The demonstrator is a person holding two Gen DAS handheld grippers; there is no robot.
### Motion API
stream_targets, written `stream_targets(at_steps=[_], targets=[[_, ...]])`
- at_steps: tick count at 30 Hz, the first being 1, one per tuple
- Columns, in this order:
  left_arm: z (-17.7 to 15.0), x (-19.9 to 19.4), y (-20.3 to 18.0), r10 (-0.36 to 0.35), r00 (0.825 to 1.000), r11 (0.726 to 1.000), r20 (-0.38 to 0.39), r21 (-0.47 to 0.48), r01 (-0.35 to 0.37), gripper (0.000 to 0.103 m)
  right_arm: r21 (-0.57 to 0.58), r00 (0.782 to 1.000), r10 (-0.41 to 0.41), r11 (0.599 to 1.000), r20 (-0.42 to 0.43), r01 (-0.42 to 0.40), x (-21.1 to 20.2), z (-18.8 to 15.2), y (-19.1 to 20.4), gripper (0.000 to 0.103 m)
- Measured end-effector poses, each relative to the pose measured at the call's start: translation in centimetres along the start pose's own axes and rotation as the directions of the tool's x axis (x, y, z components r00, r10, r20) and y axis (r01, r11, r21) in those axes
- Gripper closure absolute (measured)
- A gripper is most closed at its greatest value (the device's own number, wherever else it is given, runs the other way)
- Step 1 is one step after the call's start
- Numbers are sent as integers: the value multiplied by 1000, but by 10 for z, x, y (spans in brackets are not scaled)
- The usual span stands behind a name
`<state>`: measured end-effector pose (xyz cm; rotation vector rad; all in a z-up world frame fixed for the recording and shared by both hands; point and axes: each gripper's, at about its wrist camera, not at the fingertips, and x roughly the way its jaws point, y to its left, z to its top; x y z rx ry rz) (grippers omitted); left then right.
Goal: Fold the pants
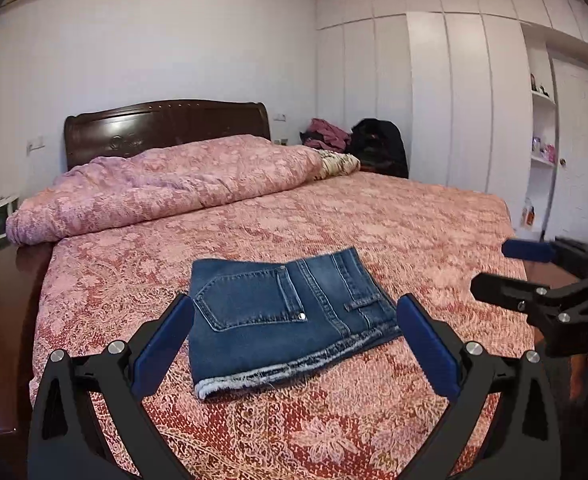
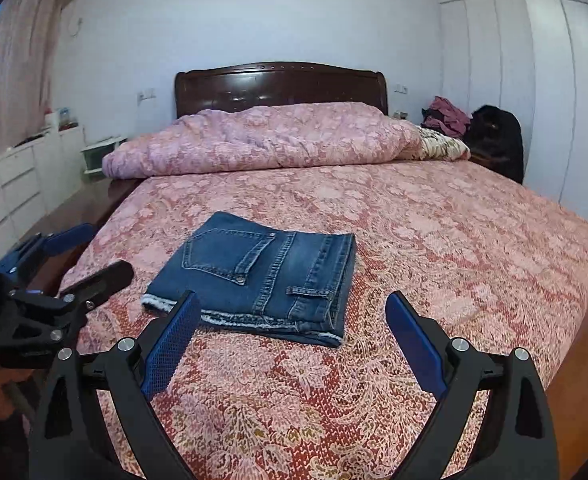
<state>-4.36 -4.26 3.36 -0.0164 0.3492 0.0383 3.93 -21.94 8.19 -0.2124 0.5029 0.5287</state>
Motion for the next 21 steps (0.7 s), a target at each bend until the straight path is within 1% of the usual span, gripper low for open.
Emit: stream_targets(at_steps=[3,5,8,12,16,21], targets=[[5,-3,2,-9,999,1000,36,3,9,2,0,999,-28,1000,38,28,-7,4,0,10],[9,-3,2,-21,999,1000,47,9,21,2,-10,998,-39,999,40,39,-8,4,0,10],[11,0,-2,-36,999,999,38,31,35,2,-8,999,-44,999,22,45,-7,1,1,10],[9,6,-9,-47,999,998,3,37,47,2,2,998,-57,998,21,57,-8,1,-3,10],[9,5,-9,-61,998,998,7,22,61,2,23,998,-66,998,16,66,-8,1,-8,10],[8,5,-7,-52,999,998,2,19,51,2,30,998,-62,998,9,61,-6,0,-10,10]])
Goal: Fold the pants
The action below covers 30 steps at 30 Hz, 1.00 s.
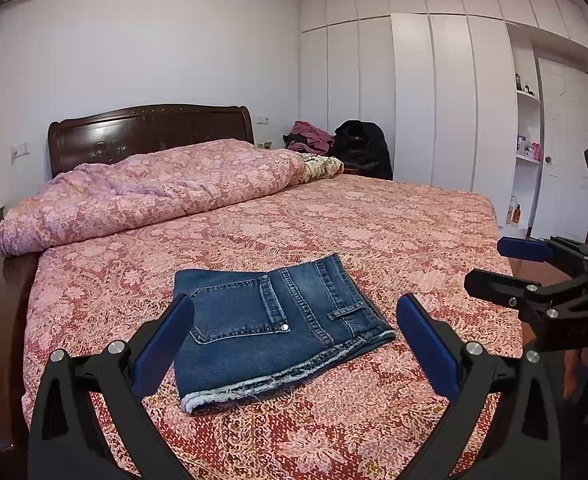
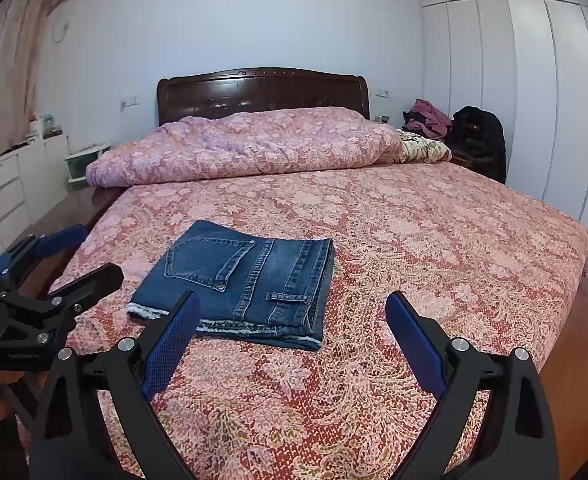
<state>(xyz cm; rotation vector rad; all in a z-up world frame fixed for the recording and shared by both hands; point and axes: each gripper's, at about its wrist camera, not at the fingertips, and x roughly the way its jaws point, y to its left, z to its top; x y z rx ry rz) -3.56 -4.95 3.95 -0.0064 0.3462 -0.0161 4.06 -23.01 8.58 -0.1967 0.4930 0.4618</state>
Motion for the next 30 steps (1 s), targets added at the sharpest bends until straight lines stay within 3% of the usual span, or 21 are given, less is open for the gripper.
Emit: stream_targets(at_steps=[14,16,19,23,26,28,30], targets=[[-1,2,7,-14,1000,999,-10,-37,14,2,7,1000,10,1000,-12,-10,3,-1,0,10],[0,3,9,-28,999,998,-23,-60,26,2,8,1000,10,1000,-15,-9,3,-1,0,10],[-1,9,11,6,997,997,-77,-81,-13,2,7,1000,9,1000,-15,-9,3,-1,0,10],[-1,8,12,-33,997,995,-71,-94,26,2,5,1000,11,1000,-16,-11,4,-1,-1,10],[2,6,8,10,998,997,-64,-72,-14,2,2,1000,10,1000,-23,-10,4,-2,1,10],[5,7,8,-43,996,996,-74,-84,37,2,-3,1000,11,1000,-24,-11,4,-2,1,10],[7,8,7,-27,996,996,-85,-87,20,2,-4,1000,12,1000,-25,-12,4,-2,2,10]])
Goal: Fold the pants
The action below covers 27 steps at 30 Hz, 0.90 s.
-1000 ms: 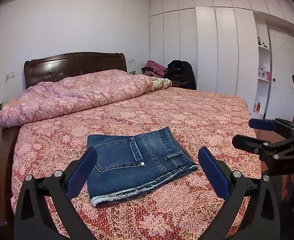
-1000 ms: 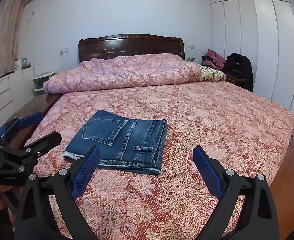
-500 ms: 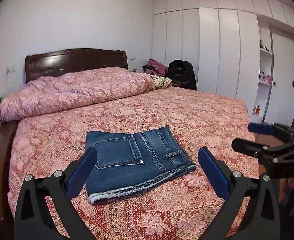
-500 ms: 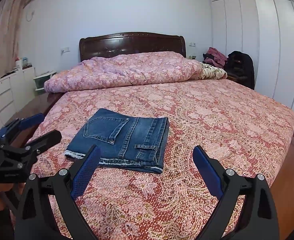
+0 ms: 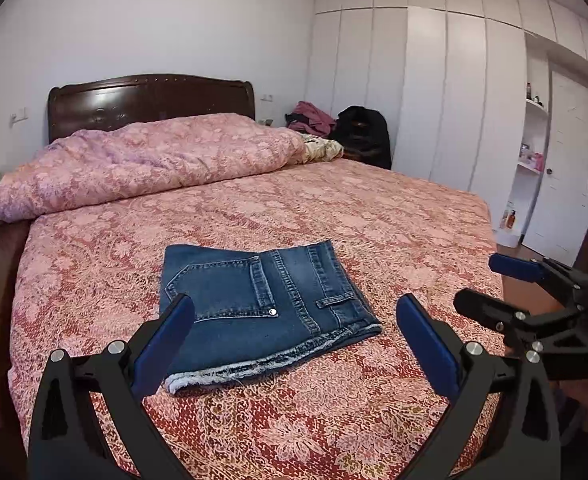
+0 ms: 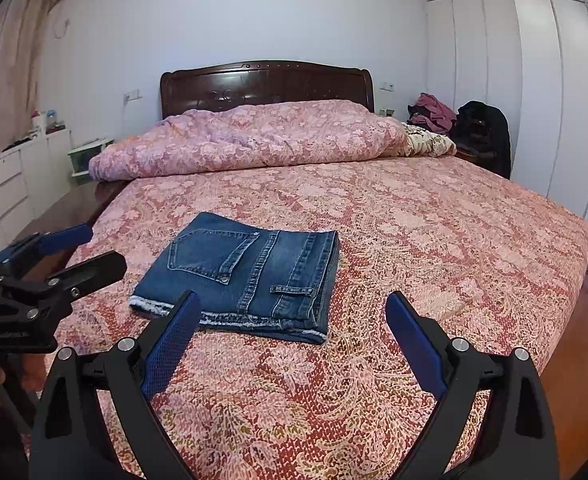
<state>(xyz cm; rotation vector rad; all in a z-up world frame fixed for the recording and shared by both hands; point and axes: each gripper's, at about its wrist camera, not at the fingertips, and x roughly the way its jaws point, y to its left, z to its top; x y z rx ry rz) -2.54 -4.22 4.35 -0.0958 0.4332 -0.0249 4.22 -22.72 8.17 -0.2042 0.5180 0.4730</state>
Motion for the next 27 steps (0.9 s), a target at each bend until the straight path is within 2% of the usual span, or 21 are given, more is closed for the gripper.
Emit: stream_targets(at_steps=[2,6,10,20,24,27], targets=[[1,-1,-5,30,1000,999,5,31,-30,2,-7,1000,-3,1000,-1,3,-1,-1,1,10],[2,1,-11,-39,999,997,-30,61,40,2,-8,1000,1,1000,-6,-1,0,-1,1,10],[1,1,-13,-67,997,996,-26,63,69,2,-14,1000,-4,1000,-6,4,1,-1,1,10],[-2,1,-6,-21,1000,999,2,43,21,2,-8,1000,1,1000,-12,-1,3,-1,0,10],[-4,7,-2,22,1000,1000,-14,21,-22,2,-6,1000,3,1000,-12,-3,3,-1,-1,10],[-7,11,5,25,999,1000,-30,-15,-25,2,-4,1000,2,1000,-11,-2,2,0,-1,10]])
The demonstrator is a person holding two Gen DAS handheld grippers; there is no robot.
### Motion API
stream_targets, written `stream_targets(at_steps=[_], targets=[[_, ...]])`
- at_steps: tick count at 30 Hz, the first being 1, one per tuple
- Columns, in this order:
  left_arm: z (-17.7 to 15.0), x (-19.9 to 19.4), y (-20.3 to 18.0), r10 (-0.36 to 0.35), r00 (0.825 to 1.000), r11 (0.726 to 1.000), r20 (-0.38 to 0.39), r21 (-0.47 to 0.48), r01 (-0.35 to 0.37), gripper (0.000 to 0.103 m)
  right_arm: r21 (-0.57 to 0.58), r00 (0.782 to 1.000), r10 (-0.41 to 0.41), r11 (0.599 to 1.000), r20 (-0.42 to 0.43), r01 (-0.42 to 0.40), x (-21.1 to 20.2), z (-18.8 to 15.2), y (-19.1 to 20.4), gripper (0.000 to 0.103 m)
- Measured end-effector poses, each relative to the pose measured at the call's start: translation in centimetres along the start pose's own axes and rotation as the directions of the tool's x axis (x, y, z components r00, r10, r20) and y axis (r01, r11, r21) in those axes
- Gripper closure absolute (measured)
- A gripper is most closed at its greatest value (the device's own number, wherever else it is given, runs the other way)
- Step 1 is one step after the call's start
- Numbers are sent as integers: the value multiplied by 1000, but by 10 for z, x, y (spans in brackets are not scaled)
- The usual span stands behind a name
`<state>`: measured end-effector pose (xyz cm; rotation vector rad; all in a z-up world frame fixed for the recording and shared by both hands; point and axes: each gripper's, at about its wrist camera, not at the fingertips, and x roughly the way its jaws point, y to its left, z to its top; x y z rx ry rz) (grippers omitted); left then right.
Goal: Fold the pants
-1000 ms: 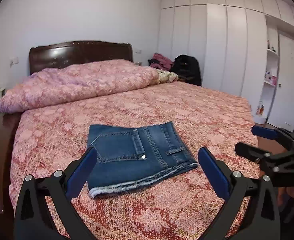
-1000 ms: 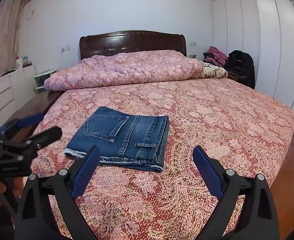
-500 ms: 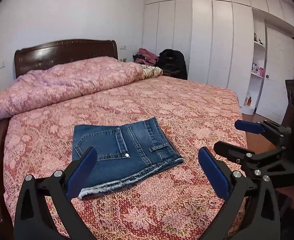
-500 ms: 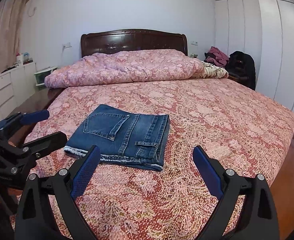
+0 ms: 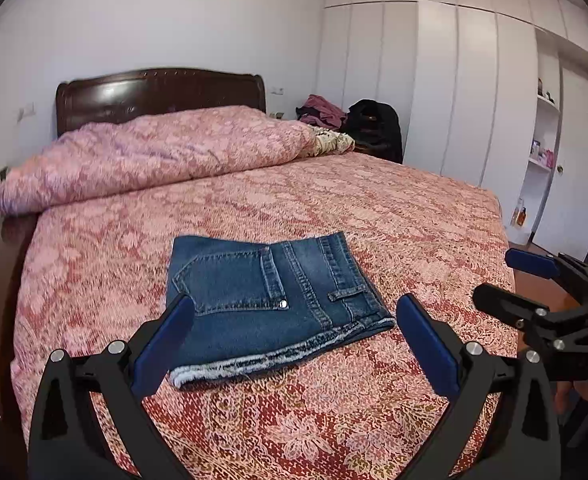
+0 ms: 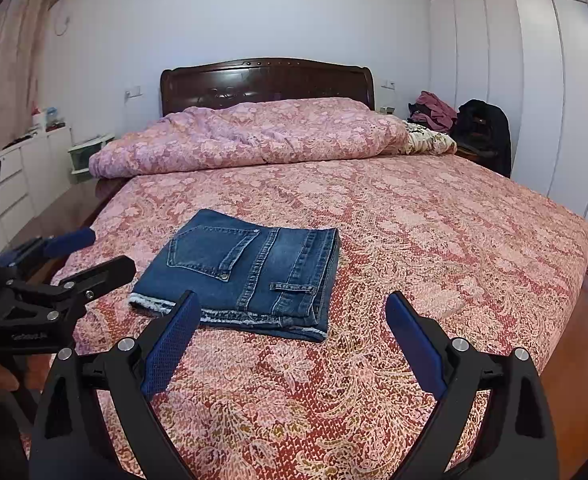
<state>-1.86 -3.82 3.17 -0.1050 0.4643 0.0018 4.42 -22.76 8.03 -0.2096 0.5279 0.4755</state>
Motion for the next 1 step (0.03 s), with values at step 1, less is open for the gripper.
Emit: stream_targets(at_steps=[1], targets=[[-2,2,1,12,1000,1000,-6,1,-12,2,1,1000,0,1000,0,0,0,0,1,10]])
